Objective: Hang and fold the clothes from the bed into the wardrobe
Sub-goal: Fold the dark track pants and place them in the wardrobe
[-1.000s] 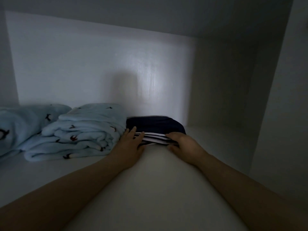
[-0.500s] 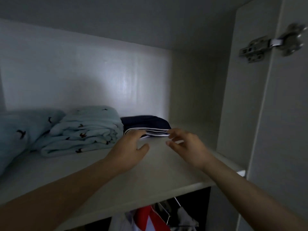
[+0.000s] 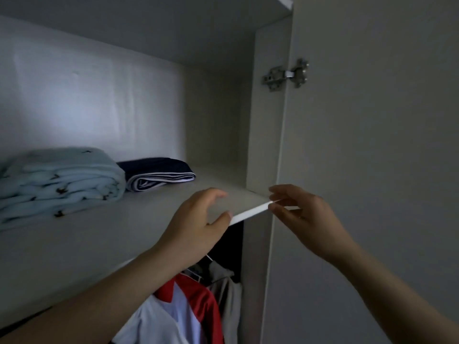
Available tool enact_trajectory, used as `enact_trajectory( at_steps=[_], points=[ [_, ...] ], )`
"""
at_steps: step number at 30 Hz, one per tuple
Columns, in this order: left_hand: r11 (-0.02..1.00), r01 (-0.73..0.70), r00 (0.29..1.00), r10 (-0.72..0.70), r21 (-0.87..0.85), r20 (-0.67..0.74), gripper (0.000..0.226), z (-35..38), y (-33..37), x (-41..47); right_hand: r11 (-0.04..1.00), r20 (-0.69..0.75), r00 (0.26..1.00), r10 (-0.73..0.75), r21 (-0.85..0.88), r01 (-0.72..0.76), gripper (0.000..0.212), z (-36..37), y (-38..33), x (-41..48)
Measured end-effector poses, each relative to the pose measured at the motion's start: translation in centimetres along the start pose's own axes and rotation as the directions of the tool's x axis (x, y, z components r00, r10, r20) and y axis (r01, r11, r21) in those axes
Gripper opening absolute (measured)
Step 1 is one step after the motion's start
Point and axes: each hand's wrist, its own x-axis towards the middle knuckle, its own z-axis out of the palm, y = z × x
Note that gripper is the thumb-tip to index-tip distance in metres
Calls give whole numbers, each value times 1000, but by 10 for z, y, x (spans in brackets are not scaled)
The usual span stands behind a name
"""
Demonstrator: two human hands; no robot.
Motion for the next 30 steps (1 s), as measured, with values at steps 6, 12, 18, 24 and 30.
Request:
enact_trajectory(
  at_steps=[6, 12, 18, 24, 30],
  points=[
    [985, -47, 993, 64, -165, 99, 32, 60, 60, -20, 984, -85, 990, 115, -130, -125, 31, -78, 5, -75],
    [952, -134, 963, 190, -277, 189, 30, 138, 142, -41, 951, -225, 954, 197, -193, -242, 28, -173, 9, -160],
    [872, -179, 880, 349, -456, 322, 33, 225, 262, -91, 891, -383, 882, 273, -247, -382, 26, -282, 4, -262],
    [766, -192, 772, 504, -614, 387, 33, 286, 368, -134, 788, -548, 787, 282, -336, -516, 27, -377, -17, -356],
    [649, -215, 632, 662, -730, 403, 34, 339, 453, -166, 626, -679, 682, 274, -412, -662, 32, -432, -34, -429]
  ],
)
